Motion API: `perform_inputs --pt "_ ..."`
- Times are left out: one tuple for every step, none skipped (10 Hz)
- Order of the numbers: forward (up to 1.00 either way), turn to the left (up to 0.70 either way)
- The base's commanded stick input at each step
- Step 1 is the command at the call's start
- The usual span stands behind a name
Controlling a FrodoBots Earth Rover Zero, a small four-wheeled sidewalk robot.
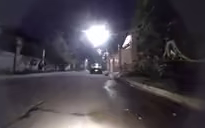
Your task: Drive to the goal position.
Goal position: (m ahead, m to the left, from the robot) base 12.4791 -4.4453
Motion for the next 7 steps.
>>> perform_inputs --pt "0.50 0.00" --pt "0.50 0.00" --pt "0.50 0.00" --pt "0.50 0.00" --pt "0.50 0.00" --pt "0.50 0.00" --pt "0.50 0.00"
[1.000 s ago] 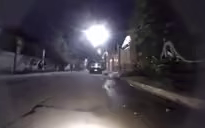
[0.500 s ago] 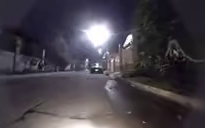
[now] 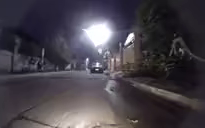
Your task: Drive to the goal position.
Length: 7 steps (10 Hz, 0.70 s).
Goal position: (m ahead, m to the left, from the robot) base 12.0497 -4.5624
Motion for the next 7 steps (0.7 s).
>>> perform_inputs --pt "0.50 0.00" --pt "0.50 0.00" --pt "0.50 0.00" --pt "0.50 0.00" --pt "0.50 0.00" --pt "0.50 0.00" --pt "0.50 0.00"
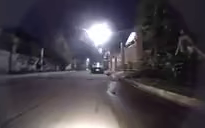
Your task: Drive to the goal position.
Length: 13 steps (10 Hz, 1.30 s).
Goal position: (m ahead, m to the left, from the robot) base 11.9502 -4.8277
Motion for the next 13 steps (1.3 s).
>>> perform_inputs --pt "0.50 0.00" --pt "0.50 0.00" --pt "0.50 0.00" --pt "0.50 0.00" --pt "0.50 0.00" --pt "0.50 0.00" --pt "0.50 0.00" --pt "0.50 0.00" --pt "0.50 0.00" --pt "0.50 0.00" --pt "0.50 0.00" --pt "0.50 0.00" --pt "0.50 0.00"
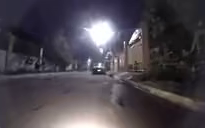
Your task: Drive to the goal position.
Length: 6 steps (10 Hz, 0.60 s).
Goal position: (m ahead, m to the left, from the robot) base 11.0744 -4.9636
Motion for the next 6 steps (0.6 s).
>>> perform_inputs --pt "0.50 0.00" --pt "0.50 0.00" --pt "0.50 0.00" --pt "0.50 0.00" --pt "0.50 0.00" --pt "0.50 0.00"
